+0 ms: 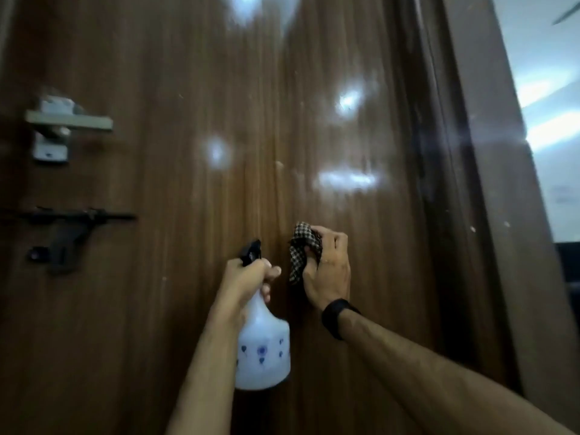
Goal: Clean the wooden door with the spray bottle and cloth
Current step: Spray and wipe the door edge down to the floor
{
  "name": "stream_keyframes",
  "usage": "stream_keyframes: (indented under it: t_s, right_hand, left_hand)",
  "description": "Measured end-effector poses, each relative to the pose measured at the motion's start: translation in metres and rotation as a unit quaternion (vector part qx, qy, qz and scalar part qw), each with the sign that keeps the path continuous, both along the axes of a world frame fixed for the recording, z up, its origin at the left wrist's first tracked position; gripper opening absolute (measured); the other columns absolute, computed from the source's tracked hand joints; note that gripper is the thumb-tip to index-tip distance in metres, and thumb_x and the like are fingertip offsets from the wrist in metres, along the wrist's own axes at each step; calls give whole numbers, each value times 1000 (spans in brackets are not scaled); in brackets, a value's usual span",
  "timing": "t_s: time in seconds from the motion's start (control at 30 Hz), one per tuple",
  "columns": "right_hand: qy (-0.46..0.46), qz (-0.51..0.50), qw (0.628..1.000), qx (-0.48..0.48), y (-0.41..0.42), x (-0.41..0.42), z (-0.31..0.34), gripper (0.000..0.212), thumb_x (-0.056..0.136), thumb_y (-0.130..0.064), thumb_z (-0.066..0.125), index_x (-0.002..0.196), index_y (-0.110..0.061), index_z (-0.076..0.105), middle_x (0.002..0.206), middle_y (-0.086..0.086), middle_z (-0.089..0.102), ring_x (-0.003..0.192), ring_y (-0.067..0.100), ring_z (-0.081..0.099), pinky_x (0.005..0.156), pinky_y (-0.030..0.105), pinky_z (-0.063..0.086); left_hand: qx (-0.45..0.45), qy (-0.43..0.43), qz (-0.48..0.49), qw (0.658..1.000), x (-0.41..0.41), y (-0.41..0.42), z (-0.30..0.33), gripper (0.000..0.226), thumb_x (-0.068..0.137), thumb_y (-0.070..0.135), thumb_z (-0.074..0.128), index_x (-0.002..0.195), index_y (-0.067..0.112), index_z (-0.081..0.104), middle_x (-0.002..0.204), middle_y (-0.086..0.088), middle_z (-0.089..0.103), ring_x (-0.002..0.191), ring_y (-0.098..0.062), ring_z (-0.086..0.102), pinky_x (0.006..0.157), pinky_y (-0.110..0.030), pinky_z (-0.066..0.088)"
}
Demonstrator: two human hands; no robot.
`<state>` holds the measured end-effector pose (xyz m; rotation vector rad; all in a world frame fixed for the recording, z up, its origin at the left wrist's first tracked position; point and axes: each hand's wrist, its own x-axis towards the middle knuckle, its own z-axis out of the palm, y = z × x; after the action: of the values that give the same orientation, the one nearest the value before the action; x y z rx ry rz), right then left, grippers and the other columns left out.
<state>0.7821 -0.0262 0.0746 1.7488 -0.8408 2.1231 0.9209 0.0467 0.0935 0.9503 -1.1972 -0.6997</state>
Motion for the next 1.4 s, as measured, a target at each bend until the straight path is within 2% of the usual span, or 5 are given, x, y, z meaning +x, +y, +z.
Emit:
stream_keyframes:
  t_s: [0.27,0.8,1.0,1.17,1.4]
  right_hand:
    - [-22,-30,999,25,-16,-63,0,30,90,-8,60,117,-20,57,111,0,44,86,19,54,71,39,52]
    - [5,23,1000,-17,-42,-22,145,35,85,-2,63,115,-21,60,106,-1,42,91,18,53,76,42,54]
    - [249,37,960,-124,-36,8,174,30,91,-24,69,121,-23,65,110,1,48,93,14,51,74,38,55]
    - [66,7,995,-70,-46,-27,223,32,85,-14,69,116,-21,67,108,5,48,86,21,54,74,37,53]
    - [141,18,984,-106,-71,-70,96,43,79,-3,69,119,-20,69,109,2,53,93,15,55,75,26,47]
  left_hand:
    - [2,18,-30,999,-88,-16,2,16,84,-6,67,78,7,59,58,-7,51,35,-12,41,41,-24,38]
    - [-56,-17,72,996,-53,-9,118,18,83,-6,63,74,10,58,56,-3,50,42,-11,44,43,-27,39]
    - [-48,-65,58,995,-25,8,144,17,84,-8,58,76,7,57,58,-5,46,40,-11,39,42,-22,35]
    - [-37,-106,32,993,-31,6,161,8,86,-1,62,84,7,61,71,-5,53,41,-8,41,40,-21,38]
    - [-16,-48,-19,999,-60,-6,108,13,91,0,60,87,10,55,70,-5,51,36,-5,36,37,-17,35]
